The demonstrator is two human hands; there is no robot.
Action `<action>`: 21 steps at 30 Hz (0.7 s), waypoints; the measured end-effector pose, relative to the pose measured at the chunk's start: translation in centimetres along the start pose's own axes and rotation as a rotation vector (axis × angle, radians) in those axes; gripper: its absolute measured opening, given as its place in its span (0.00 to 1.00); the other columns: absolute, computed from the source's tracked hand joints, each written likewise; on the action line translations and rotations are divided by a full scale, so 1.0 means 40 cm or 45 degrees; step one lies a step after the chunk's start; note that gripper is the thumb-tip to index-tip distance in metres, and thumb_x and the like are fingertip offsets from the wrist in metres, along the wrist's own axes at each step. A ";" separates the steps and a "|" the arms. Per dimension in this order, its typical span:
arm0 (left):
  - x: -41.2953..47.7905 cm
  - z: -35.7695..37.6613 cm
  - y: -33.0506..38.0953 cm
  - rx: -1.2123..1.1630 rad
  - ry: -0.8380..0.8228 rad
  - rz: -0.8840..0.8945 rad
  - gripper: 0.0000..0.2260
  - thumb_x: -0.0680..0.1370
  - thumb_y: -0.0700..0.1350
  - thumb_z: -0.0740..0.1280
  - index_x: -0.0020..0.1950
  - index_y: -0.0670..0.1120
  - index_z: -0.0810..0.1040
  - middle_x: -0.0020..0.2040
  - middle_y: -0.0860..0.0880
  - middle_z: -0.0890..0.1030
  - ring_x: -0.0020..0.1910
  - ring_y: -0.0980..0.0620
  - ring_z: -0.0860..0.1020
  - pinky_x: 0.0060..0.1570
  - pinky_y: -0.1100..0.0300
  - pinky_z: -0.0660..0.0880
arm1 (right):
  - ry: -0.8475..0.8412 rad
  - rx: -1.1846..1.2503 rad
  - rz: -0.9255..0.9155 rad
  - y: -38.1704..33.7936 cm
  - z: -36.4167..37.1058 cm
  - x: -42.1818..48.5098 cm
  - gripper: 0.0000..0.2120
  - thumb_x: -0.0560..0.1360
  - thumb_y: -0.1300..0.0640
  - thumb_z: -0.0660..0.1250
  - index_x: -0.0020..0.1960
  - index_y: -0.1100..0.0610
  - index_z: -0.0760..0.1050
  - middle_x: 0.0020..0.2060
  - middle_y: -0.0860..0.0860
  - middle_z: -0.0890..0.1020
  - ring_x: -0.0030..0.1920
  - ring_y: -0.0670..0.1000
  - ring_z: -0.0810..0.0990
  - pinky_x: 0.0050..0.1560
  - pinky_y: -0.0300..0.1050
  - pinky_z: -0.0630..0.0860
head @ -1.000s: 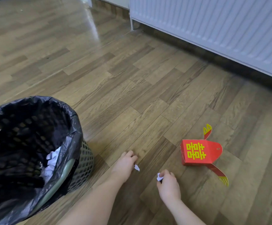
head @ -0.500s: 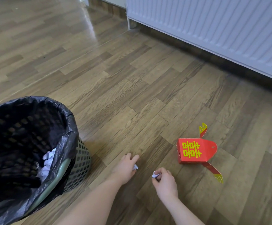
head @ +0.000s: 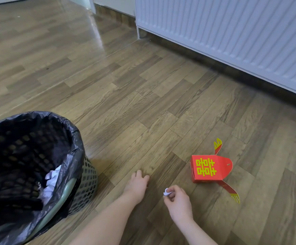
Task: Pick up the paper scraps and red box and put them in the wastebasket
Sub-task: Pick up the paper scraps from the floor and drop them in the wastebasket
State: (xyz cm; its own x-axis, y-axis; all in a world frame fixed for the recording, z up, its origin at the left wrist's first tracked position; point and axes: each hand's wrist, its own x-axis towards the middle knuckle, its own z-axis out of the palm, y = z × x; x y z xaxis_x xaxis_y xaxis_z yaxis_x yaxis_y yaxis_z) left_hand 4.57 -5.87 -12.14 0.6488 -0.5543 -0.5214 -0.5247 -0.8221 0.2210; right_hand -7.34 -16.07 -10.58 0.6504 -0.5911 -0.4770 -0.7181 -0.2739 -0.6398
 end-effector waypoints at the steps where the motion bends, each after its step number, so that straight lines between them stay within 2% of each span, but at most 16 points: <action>1: -0.008 -0.017 0.006 -0.032 0.019 -0.005 0.10 0.79 0.39 0.57 0.59 0.42 0.68 0.66 0.39 0.64 0.66 0.40 0.64 0.61 0.48 0.71 | 0.010 0.060 -0.014 -0.014 -0.004 -0.002 0.09 0.69 0.60 0.69 0.39 0.47 0.72 0.39 0.47 0.76 0.40 0.49 0.78 0.40 0.37 0.71; 4: -0.041 -0.104 0.041 -0.183 0.095 -0.041 0.07 0.79 0.41 0.57 0.55 0.42 0.69 0.60 0.39 0.67 0.62 0.40 0.67 0.58 0.49 0.71 | 0.042 0.223 -0.101 -0.090 -0.025 -0.014 0.12 0.68 0.62 0.69 0.36 0.45 0.72 0.40 0.52 0.80 0.40 0.50 0.80 0.40 0.37 0.73; 7: -0.088 -0.237 0.079 -0.341 0.220 -0.042 0.02 0.78 0.41 0.57 0.48 0.43 0.68 0.57 0.39 0.69 0.57 0.38 0.70 0.55 0.49 0.70 | 0.092 0.324 -0.209 -0.213 -0.054 -0.036 0.15 0.68 0.63 0.69 0.36 0.44 0.71 0.41 0.53 0.81 0.41 0.52 0.80 0.45 0.44 0.77; 9: -0.135 -0.346 0.091 -0.435 0.426 -0.038 0.04 0.78 0.42 0.57 0.49 0.42 0.69 0.55 0.39 0.70 0.54 0.39 0.72 0.52 0.49 0.70 | 0.200 0.481 -0.282 -0.316 -0.083 -0.061 0.16 0.70 0.64 0.69 0.36 0.44 0.70 0.39 0.51 0.81 0.41 0.52 0.80 0.41 0.35 0.75; 11: -0.203 -0.452 0.088 -0.543 0.736 0.009 0.05 0.78 0.43 0.58 0.48 0.43 0.69 0.51 0.43 0.71 0.49 0.44 0.74 0.48 0.53 0.72 | 0.241 0.709 -0.355 -0.423 -0.117 -0.096 0.11 0.71 0.63 0.69 0.39 0.48 0.73 0.38 0.50 0.82 0.40 0.50 0.80 0.37 0.29 0.73; 13: -0.285 -0.541 0.066 -0.645 1.015 0.091 0.04 0.78 0.44 0.59 0.44 0.46 0.68 0.46 0.50 0.69 0.42 0.59 0.73 0.44 0.66 0.71 | 0.139 0.882 -0.458 -0.524 -0.135 -0.134 0.07 0.71 0.61 0.69 0.42 0.51 0.74 0.37 0.50 0.83 0.37 0.45 0.81 0.36 0.30 0.74; 14: -0.330 -0.582 0.041 -0.680 1.136 0.102 0.05 0.78 0.43 0.61 0.42 0.48 0.67 0.43 0.52 0.68 0.40 0.63 0.71 0.42 0.72 0.68 | 0.063 0.915 -0.541 -0.579 -0.135 -0.156 0.07 0.71 0.62 0.69 0.42 0.51 0.75 0.37 0.49 0.83 0.36 0.44 0.81 0.37 0.32 0.76; 17: -0.443 -0.627 -0.085 -0.670 1.407 -0.008 0.10 0.75 0.40 0.65 0.38 0.48 0.66 0.39 0.51 0.69 0.41 0.66 0.69 0.43 0.75 0.65 | -0.118 0.790 -0.762 -0.700 -0.101 -0.220 0.10 0.70 0.63 0.69 0.42 0.49 0.74 0.38 0.52 0.83 0.36 0.45 0.81 0.39 0.34 0.76; 19: -0.490 -0.610 -0.188 -0.657 1.419 -0.204 0.10 0.74 0.39 0.66 0.36 0.47 0.67 0.37 0.48 0.70 0.40 0.62 0.69 0.41 0.72 0.66 | -0.275 0.660 -0.827 -0.751 -0.062 -0.254 0.13 0.70 0.64 0.67 0.42 0.46 0.73 0.44 0.52 0.82 0.36 0.45 0.79 0.39 0.33 0.75; 21: -0.525 -0.574 -0.276 -0.686 1.242 -0.458 0.09 0.74 0.40 0.65 0.37 0.47 0.68 0.39 0.48 0.71 0.40 0.57 0.70 0.38 0.68 0.67 | -0.438 0.483 -0.854 -0.774 -0.018 -0.279 0.15 0.71 0.64 0.64 0.42 0.43 0.71 0.48 0.49 0.78 0.37 0.44 0.77 0.42 0.34 0.75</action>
State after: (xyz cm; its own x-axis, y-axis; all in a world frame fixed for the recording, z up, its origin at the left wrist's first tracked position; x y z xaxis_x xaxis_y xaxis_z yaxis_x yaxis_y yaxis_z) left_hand 9.40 11.85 15.28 0.9830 0.0488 0.1771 -0.0757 -0.7710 0.6323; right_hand 7.44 -1.55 14.99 0.9928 -0.1129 -0.0412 -0.0607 -0.1746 -0.9828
